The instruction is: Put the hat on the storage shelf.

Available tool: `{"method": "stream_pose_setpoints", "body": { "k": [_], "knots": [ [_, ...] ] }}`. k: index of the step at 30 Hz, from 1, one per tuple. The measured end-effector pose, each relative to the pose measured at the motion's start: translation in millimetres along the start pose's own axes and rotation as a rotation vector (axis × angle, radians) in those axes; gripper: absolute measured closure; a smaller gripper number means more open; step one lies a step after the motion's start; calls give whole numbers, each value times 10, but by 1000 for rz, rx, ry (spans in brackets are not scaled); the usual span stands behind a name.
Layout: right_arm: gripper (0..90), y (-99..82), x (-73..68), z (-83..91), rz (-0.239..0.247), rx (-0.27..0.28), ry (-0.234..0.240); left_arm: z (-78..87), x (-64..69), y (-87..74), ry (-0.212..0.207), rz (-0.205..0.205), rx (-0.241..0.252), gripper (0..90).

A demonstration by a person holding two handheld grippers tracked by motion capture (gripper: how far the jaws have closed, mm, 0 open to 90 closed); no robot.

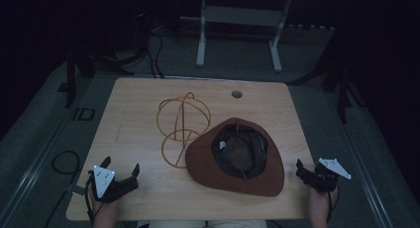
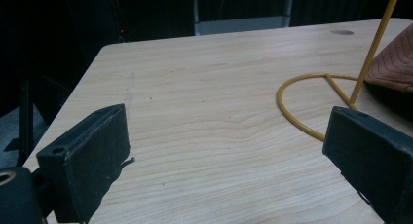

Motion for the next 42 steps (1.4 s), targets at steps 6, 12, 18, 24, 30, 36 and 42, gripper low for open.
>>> {"method": "stream_pose_setpoints", "body": {
  "k": [6,12,18,24,30,36,42],
  "knots": [
    [135,29,-16,4,-20,-20,30,-6,8,-14,-17,43,-32,33],
    [135,148,-148,63,5,-27,81,-16,59,-5,-42,41,-39,22],
    [135,381,-310,177,26,10,148,-3,96,3,-59,42,-61,22],
    [108,590,-397,218,58,-4,204,2,155,4,-80,34,-83,22],
    [138,785,-579,225,100,-15,250,6,219,6,-110,8,-102,23],
    [135,890,-842,175,175,-19,295,8,256,3,-142,8,-125,23],
    [136,965,-1014,99,196,-30,296,-2,286,-18,-143,-14,-155,26]
  ]
}}
Point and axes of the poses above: each handheld gripper's, and its own axes: z roughly backward along the jaws, y roughly out of its top, x roughly to its right, the point moved 6 cm from there along -z, roughly forward along the jaws, and after that the axes turned 2 degrees about z, right-handed, at the moved point
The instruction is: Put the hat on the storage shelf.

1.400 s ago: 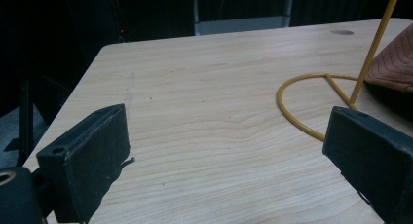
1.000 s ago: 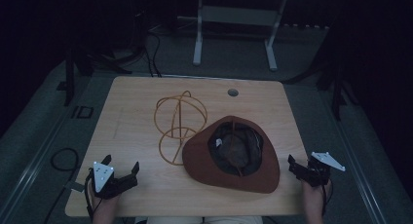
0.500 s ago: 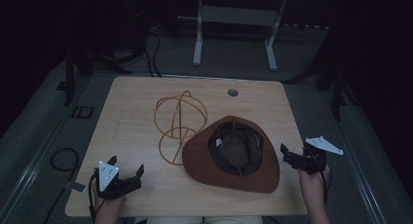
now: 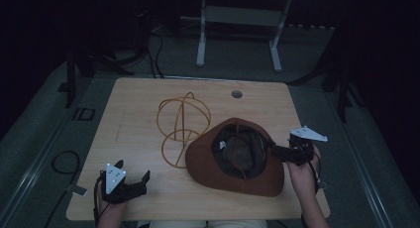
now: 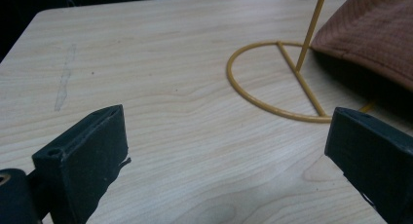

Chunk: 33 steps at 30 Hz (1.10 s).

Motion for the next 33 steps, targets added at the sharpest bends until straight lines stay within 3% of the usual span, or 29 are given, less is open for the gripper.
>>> {"method": "stream_pose_setpoints", "body": {
  "k": [2,6,13,17,19,24,29,33],
  "knots": [
    [136,26,-93,-94,26,-35,16,4,20,-6,-23,-9,-8,26],
    [135,7,-201,-265,24,-104,75,15,47,0,-37,-24,-11,26],
    [126,-25,-307,-581,29,-187,110,1,103,-15,-66,-46,-31,26],
    [130,-52,-338,-722,64,-228,98,-2,109,-21,-69,-51,-39,26],
    [134,-75,-341,-788,80,-255,64,-1,109,-21,-73,-49,-41,26],
    [138,-163,-378,-879,122,-319,72,2,88,-20,-77,-31,-38,26],
    [321,-266,-390,-927,154,-353,36,-6,99,-33,-78,-35,-52,26],
    [492,-282,-373,-915,191,-349,-26,-12,118,-39,-81,-43,-59,26]
  ]
}}
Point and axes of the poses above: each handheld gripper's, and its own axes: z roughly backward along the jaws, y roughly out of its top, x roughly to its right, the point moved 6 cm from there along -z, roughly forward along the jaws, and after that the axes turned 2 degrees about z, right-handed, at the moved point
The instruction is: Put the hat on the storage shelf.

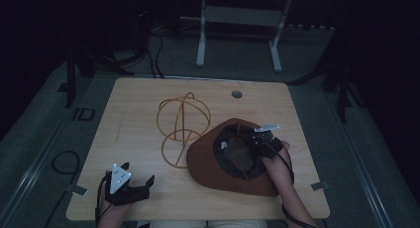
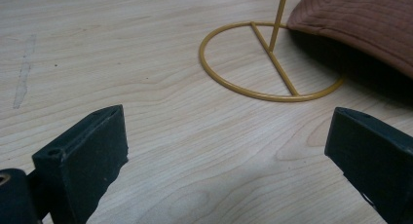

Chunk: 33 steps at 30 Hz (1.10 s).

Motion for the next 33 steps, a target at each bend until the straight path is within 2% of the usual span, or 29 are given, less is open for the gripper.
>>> {"method": "stream_pose_setpoints", "body": {
  "k": [3,6,8,10,13,18,22,24,27,30,33],
  "knots": [
    [622,-11,10,-11,36,-26,-35,-11,1,-7,5,-5,-8,26],
    [777,-23,66,-7,18,-16,-84,-11,-2,-8,4,0,-10,26],
    [818,-30,96,3,-7,9,-93,-11,-8,-10,6,2,-14,26],
    [830,-34,113,16,-28,30,-97,-10,-13,-12,8,3,-17,26],
    [833,-25,137,54,-22,63,-88,2,-6,3,2,11,-15,26],
    [842,31,219,230,-65,127,-54,27,62,48,-20,7,-10,41],
    [843,104,291,464,-98,205,-48,73,138,125,-43,-5,-4,41],
    [843,147,325,597,-115,244,-35,104,189,180,-78,-11,0,41],
    [842,196,357,768,-117,280,-16,158,274,273,-103,-44,5,41],
    [842,234,379,913,-118,321,10,215,341,390,-119,-48,10,41],
    [842,270,381,1066,-111,360,9,288,409,537,-126,-58,25,41]
  ]
}}
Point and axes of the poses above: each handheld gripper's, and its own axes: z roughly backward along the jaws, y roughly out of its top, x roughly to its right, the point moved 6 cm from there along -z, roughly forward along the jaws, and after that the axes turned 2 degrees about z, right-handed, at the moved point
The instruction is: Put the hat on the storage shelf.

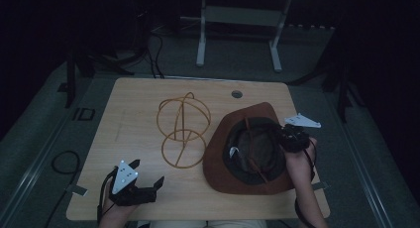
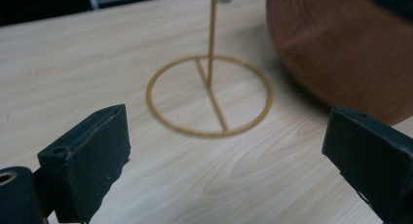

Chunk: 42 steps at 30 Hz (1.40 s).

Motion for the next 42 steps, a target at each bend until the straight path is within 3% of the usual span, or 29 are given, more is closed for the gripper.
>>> {"method": "stream_pose_setpoints", "body": {
  "k": [4,8,12,13,14,15,17,19,27,32,33,38,41,42],
  "knots": [
    [842,98,-32,139,22,35,6,95,130,246,-31,-25,40,41],
    [842,153,-54,259,7,72,39,170,283,506,-54,-67,60,42],
    [842,215,-65,412,-1,121,47,165,441,749,-67,-104,78,44],
    [842,215,-65,412,-1,121,47,165,441,749,-67,-104,78,44],
    [842,243,-76,504,-5,142,59,126,533,884,-80,-117,83,44],
    [842,248,-82,537,-4,149,62,126,533,884,-80,-117,83,44],
    [842,251,-91,594,-1,157,70,37,637,1021,-91,-136,82,44],
    [842,250,-93,617,-3,162,74,1,678,1063,-106,-135,83,44],
    [841,197,-27,731,-17,180,65,-300,1033,1318,-162,-203,69,44],
    [841,145,35,751,-36,181,54,-522,1295,1403,-209,-238,52,44],
    [841,133,45,758,-41,181,51,-621,1402,1426,-229,-240,47,44],
    [841,65,92,782,-55,175,46,-838,1517,1505,-217,-233,53,55],
    [841,18,124,797,-59,170,40,-1077,1621,1523,-218,-234,25,55],
    [841,8,129,803,-61,169,41,-1077,1621,1523,-218,-234,25,55]
  ]
}}
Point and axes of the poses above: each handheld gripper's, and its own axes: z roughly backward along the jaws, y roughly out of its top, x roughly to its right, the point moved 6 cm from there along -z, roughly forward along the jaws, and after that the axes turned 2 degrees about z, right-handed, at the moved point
